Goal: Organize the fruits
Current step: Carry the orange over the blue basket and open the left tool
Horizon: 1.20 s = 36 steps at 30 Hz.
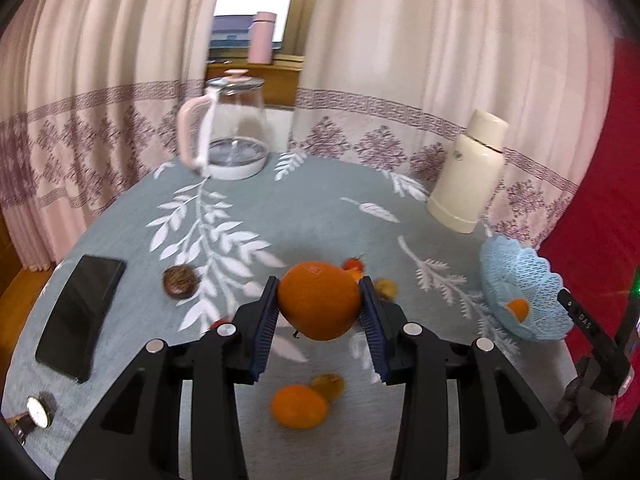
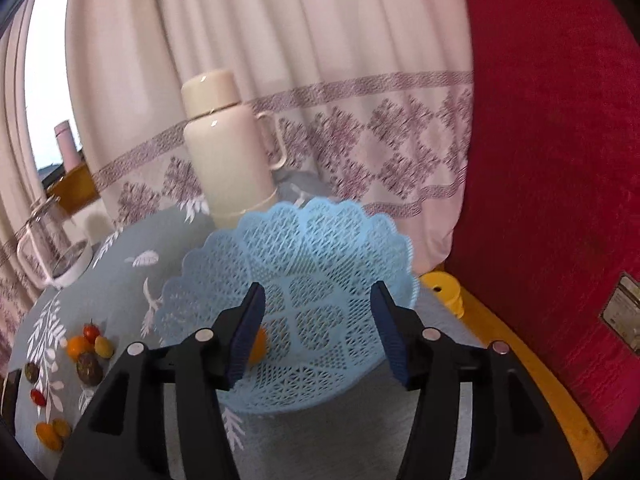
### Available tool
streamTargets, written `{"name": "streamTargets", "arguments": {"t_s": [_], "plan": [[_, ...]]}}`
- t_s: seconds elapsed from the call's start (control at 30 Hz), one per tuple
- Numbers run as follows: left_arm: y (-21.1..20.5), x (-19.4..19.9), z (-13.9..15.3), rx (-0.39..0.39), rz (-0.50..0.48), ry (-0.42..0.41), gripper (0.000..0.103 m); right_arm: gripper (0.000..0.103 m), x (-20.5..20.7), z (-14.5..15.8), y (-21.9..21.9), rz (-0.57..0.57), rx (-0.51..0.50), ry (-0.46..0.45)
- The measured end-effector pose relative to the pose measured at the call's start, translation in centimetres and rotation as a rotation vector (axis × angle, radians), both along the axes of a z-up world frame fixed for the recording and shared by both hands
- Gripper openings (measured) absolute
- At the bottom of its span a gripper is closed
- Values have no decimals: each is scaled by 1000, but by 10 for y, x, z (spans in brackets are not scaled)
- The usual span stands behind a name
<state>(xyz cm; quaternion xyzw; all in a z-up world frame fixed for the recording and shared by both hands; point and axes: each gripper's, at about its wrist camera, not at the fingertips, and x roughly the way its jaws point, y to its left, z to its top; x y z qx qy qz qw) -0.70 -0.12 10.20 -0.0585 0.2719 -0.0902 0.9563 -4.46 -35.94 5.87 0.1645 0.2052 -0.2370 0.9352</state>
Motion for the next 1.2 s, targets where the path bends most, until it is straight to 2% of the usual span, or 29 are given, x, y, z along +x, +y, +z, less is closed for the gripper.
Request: {"name": "streamTargets", "arguments": {"t_s": [0.37, 0.7, 1.0, 1.2], "plan": [[-91, 16, 16, 27, -212, -35, 41, 62, -17, 0, -7, -113, 3, -50], [-179, 39, 6, 65, -390, -14, 41, 66, -19, -1, -13, -148, 29, -64], [-235, 61, -16, 117, -474, 22, 41, 66, -21, -3, -16, -156, 44, -59], [-250, 67, -28, 134, -500, 48, 42, 66, -20, -4, -18, -162, 55, -59]]}}
